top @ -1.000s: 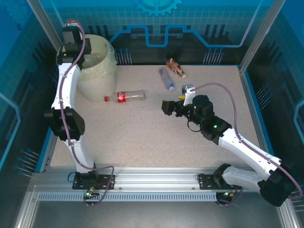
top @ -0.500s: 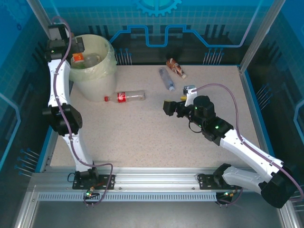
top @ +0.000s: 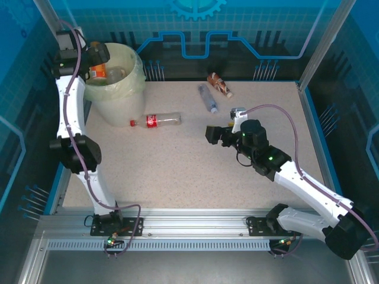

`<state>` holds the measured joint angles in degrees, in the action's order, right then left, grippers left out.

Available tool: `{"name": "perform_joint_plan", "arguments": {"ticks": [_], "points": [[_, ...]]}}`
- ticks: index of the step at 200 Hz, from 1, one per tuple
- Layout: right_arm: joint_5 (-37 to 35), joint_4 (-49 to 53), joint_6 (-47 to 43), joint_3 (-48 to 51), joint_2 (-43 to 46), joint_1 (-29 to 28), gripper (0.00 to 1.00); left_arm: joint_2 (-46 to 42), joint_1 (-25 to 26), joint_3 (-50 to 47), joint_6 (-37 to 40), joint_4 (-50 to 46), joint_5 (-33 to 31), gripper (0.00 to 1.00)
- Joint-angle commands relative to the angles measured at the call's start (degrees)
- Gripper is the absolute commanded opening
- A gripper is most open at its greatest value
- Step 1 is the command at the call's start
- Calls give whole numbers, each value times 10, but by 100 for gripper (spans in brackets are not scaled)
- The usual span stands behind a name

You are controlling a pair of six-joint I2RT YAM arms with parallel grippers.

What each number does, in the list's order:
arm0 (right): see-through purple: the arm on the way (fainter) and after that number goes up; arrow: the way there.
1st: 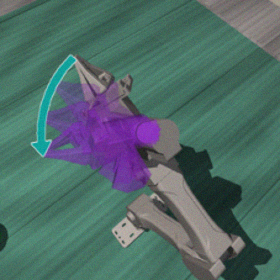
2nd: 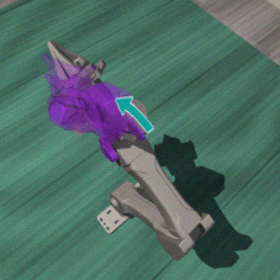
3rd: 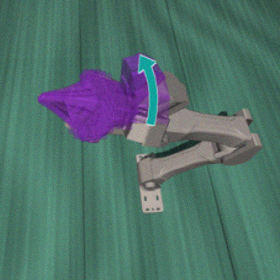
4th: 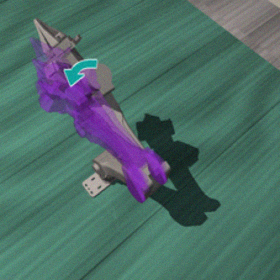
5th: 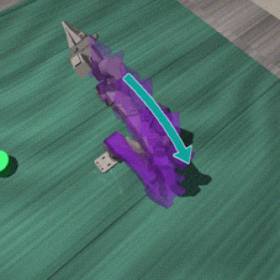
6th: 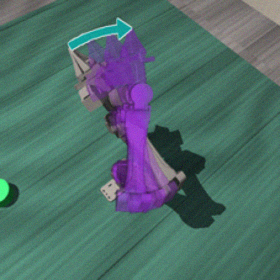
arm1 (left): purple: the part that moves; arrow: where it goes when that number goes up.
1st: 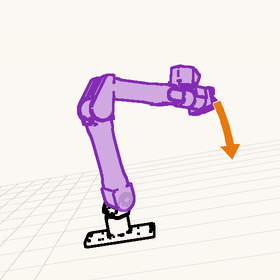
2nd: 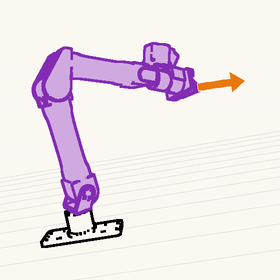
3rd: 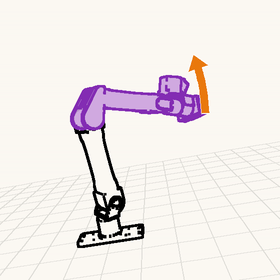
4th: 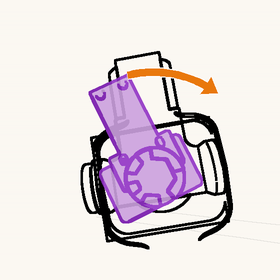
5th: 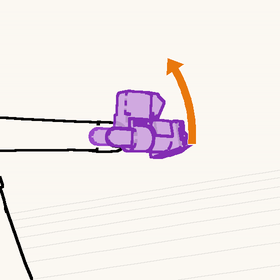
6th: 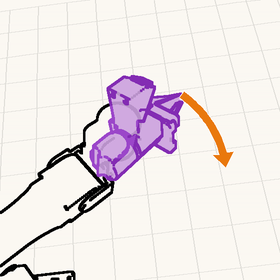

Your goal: Put the plastic bottles in the bin

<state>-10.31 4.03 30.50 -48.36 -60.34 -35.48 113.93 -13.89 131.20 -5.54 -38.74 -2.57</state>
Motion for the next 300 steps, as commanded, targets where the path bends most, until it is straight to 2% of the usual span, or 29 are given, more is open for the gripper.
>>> {"name": "perform_joint_plan", "arguments": {"ticks": [1,31,61,82,100,144,169,200,217,251,272,300], "points": [[-7,15,21,2,4,19,100,-49,17,-40,-52,27,79,99],[6,46,17,-17,-21,51,100,-119,36,-125,-83,80,133,99],[32,82,-30,-65,-66,86,100,-211,37,-259,-169,185,229,99],[55,107,-83,-104,-114,109,100,-260,45,-348,-235,242,261,99],[67,134,-130,-148,-165,128,100,-300,70,-418,-267,267,259,99],[126,201,-225,-284,-317,177,100,-364,162,-532,-274,271,224,99],[139,241,-285,-381,-422,198,100,-367,179,-568,-282,248,228,99],[156,296,-357,-512,-550,207,98,-395,185,-665,-308,302,218,99],[151,340,-349,-598,-620,208,95,-407,185,-699,-321,317,205,99],[132,432,-273,-764,-754,204,92,-401,185,-714,-321,319,211,99],[132,446,-259,-819,-802,197,89,-392,185,-708,-321,315,223,99],[84,472,-266,-891,-858,182,87,-384,185,-703,-317,309,226,99]]}}
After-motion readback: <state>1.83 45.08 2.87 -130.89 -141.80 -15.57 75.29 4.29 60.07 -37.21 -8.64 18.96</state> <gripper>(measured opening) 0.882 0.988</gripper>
